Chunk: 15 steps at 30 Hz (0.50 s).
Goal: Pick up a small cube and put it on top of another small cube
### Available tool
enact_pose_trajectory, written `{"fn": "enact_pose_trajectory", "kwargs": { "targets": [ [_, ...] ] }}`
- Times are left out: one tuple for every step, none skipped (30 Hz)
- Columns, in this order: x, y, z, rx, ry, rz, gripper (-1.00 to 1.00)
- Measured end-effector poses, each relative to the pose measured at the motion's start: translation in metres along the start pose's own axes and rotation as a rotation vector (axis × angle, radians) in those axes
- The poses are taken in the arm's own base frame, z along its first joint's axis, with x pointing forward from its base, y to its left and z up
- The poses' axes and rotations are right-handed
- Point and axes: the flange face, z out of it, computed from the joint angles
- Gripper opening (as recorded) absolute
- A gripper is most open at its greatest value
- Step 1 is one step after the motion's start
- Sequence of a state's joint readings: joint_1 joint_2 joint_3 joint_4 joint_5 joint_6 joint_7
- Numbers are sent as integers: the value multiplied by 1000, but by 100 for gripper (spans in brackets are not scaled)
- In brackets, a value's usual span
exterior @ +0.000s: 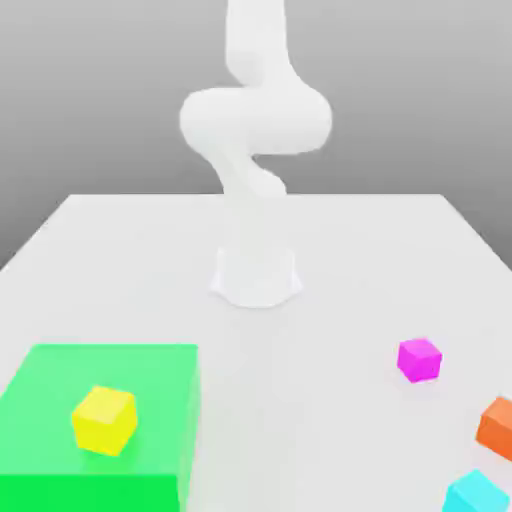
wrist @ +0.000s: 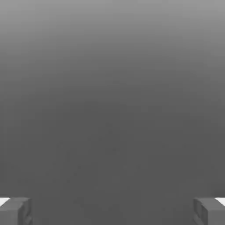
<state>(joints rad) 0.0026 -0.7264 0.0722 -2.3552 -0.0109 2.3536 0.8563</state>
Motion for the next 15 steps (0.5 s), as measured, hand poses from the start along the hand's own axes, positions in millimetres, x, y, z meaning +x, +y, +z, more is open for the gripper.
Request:
{"fn": "enact_pose_trajectory", "kwargs": {
  "targets": [
    [-18,-7,26,-26,-24,-12,0],
    [-36,-12,50,-52,-47,-25,0],
    [-54,-15,73,-76,-70,-37,0],
    [-73,-17,95,-99,-94,-49,0],
    [-93,-17,116,-122,-117,-60,0],
    [-113,-16,136,-144,-142,-72,0],
    [-134,-13,155,-166,-166,-84,0],
    [-156,-10,172,-188,-192,-96,0],
    [-178,-5,189,-209,-218,-108,0],
    [-201,2,204,-229,-245,-120,0],
    [-224,9,218,-251,-273,-132,0],
    [-249,18,231,-272,-303,-145,0],
    [-274,28,242,-293,-334,-157,0],
    [-301,40,252,-316,-368,-170,0],
    [-328,54,260,-337,-404,-184,0]
  ]
}}
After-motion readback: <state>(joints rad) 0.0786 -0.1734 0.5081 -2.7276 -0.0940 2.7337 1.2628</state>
